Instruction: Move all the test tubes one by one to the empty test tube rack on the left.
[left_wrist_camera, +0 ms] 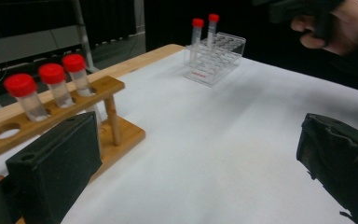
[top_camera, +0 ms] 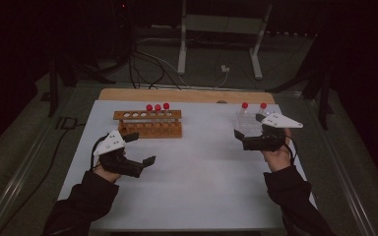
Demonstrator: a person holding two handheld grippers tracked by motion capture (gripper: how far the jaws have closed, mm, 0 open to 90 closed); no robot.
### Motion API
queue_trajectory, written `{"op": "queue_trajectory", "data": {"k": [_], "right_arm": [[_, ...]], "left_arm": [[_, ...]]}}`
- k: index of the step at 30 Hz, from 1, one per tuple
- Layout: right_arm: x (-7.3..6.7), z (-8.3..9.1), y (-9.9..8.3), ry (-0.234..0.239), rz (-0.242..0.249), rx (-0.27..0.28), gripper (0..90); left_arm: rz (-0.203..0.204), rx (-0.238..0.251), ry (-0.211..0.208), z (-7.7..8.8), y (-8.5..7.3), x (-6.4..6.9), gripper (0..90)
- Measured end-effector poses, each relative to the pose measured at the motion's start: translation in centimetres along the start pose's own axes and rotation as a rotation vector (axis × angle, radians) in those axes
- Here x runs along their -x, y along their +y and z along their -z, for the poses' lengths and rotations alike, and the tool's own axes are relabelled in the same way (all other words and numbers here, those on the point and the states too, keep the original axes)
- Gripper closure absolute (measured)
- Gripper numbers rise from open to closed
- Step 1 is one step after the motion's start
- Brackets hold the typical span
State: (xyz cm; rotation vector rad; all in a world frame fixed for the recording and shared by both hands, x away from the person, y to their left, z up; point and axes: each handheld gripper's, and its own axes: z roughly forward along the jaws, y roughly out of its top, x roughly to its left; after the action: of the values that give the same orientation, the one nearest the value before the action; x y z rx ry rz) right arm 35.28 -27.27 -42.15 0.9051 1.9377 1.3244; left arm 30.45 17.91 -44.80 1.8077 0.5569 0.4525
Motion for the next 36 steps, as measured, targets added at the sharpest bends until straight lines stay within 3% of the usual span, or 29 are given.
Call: {"op": "queue_trajectory", "data": {"k": [5, 11, 14, 17, 23, 31, 36], "right_arm": [[2.3, -0.5, -0.6, -0.066, -0.046, -0.044, 0.0], [5.2, -1.0, -1.3, -0.158, -0.153, -0.073, 0.0], [6.4, -1.5, -1.6, -0.203, -0.164, -0.101, 0.4], [7.4, -2.1, -2.1, -0.237, -0.164, -0.125, 6.6], [9.0, -3.5, -2.8, -0.272, -0.188, -0.183, 20.6], [10.4, -4.9, -3.3, -0.289, -0.228, -0.206, 40.9], [10.7, -5.9, -3.7, -0.29, -0.225, -0.238, 46.8]], "left_arm": [[-0.017, 0.011, -0.021, -0.1, -0.7, 1.0, 0.5], [-0.021, 0.023, -0.034, 0.1, -0.9, 1.4, 0.5], [-0.018, 0.02, -0.039, 0.1, -1.1, 1.5, 0.5], [-0.019, 0.021, -0.046, 0.0, -1.2, 1.5, 0.5], [-0.016, 0.011, -0.051, -0.1, -1.4, 1.6, 0.5], [-0.011, 0.013, -0.044, -0.1, -1.5, 1.6, 0.4], [-0.016, 0.022, -0.043, 0.0, -1.5, 1.6, 0.4]]}}
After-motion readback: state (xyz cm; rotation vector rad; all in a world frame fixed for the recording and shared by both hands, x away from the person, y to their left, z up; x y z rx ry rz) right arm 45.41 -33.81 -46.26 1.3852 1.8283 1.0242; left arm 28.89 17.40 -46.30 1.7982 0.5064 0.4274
